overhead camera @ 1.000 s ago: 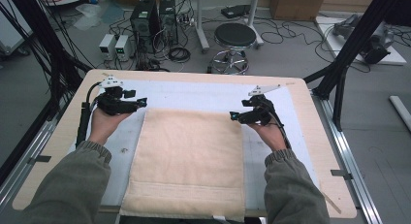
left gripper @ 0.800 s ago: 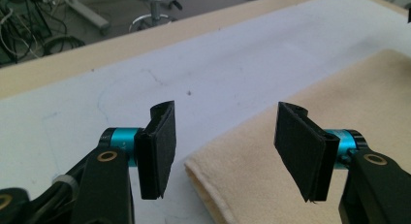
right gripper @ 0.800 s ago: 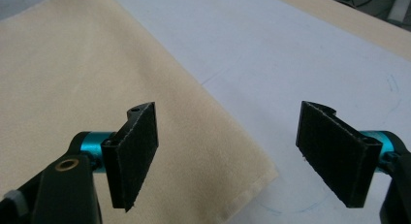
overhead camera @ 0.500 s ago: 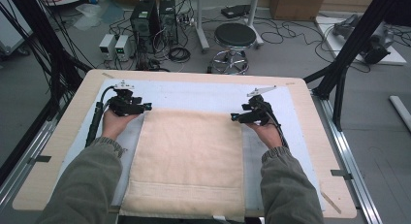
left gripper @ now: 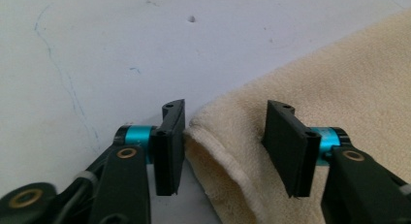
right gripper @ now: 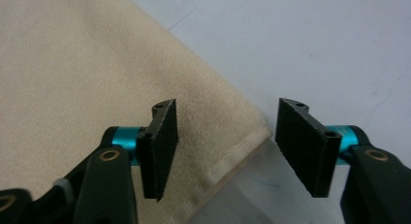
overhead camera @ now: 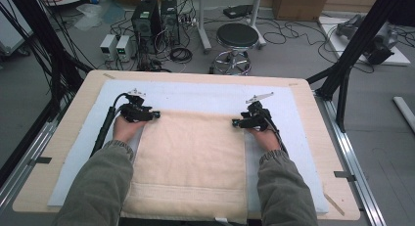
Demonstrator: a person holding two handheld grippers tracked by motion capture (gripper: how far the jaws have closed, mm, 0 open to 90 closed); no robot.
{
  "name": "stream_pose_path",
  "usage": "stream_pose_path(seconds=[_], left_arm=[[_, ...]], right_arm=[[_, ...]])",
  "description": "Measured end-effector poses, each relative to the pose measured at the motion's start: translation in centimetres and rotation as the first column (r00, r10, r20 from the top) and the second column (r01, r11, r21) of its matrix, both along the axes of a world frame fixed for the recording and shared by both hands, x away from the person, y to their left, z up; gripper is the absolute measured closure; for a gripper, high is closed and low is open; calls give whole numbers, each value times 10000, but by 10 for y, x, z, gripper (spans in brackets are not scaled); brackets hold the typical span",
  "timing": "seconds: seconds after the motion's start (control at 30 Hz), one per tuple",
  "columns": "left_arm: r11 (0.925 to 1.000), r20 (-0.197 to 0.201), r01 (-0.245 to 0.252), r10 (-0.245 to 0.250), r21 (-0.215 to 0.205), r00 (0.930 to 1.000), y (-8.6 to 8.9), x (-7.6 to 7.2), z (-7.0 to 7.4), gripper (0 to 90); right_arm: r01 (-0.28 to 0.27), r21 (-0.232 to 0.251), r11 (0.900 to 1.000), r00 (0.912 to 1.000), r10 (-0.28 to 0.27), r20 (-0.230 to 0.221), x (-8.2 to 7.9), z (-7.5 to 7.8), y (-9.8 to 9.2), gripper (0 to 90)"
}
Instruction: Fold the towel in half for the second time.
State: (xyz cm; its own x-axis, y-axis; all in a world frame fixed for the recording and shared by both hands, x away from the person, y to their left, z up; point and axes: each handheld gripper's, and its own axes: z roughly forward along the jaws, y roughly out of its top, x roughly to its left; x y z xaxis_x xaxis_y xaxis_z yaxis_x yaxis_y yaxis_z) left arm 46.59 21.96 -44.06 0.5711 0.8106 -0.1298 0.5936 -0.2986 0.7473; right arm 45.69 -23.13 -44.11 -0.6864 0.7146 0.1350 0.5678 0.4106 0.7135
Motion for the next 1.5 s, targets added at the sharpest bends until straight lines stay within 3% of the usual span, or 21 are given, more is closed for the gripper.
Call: stream_pose_path(seconds=[0.1, 0.23, 0.37, 0.47, 0.6, 0.77, 0.93, 1.03, 1.17, 1.23, 1.3, 1.5], left_arm=[[10000, 11, 25, -25, -80, 10000, -1, -1, 0, 595], [9997, -81, 85, -87, -244, 9999, -3, -2, -1, 711], [9999, -78, 124, -125, -82, 9999, -5, -4, 1, 790], [10000, -24, 29, -29, -37, 10000, -5, -5, 4, 813], [9997, 307, -130, 136, -184, 9994, -1, -6, 11, 823], [9983, 927, -360, 401, -453, 9949, 7, -8, 26, 824], [9926, 1566, -670, 825, -1016, 9842, 16, -8, 47, 824], [9892, 2062, -649, 913, -1312, 9742, 20, -7, 67, 824], [9834, 2417, -543, 959, -1732, 9656, 24, -7, 86, 823], [9830, 2297, -418, 831, -1789, 9697, 26, -8, 86, 823], [9882, 2179, -163, 497, -1525, 9747, 26, -11, 82, 823], [9879, 2159, 274, 63, -1529, 9764, 31, -25, 74, 822]], right_arm=[[178, 206, 9996, 9998, -179, 60, -1, -2, -2, 470], [34, 265, 9996, 9999, -39, 163, -4, -3, 1, 603], [-191, 785, 9967, 9994, 212, -256, -4, -4, 1, 779], [-173, 795, 9967, 9992, 202, -358, -4, -2, 2, 812], [-108, 826, 9965, 9997, 127, -227, -3, 5, 2, 825], [-178, 881, 9960, 9995, 155, 267, 2, 22, 6, 826], [-274, 1121, 9933, 9961, 177, 859, 9, 54, 11, 827], [-301, 1210, 9922, 9911, 140, 1320, 12, 77, 13, 827], [-409, 1623, 9859, 9841, 117, 1770, 16, 104, 11, 826], [-580, 1686, 9840, 9856, 296, 1666, 15, 106, 9, 826], [-769, 1848, 9798, 9890, 515, 1389, 14, 102, 7, 825], [-1285, 2101, 9692, 9882, 1073, 1094, 4, 88, 2, 825]])
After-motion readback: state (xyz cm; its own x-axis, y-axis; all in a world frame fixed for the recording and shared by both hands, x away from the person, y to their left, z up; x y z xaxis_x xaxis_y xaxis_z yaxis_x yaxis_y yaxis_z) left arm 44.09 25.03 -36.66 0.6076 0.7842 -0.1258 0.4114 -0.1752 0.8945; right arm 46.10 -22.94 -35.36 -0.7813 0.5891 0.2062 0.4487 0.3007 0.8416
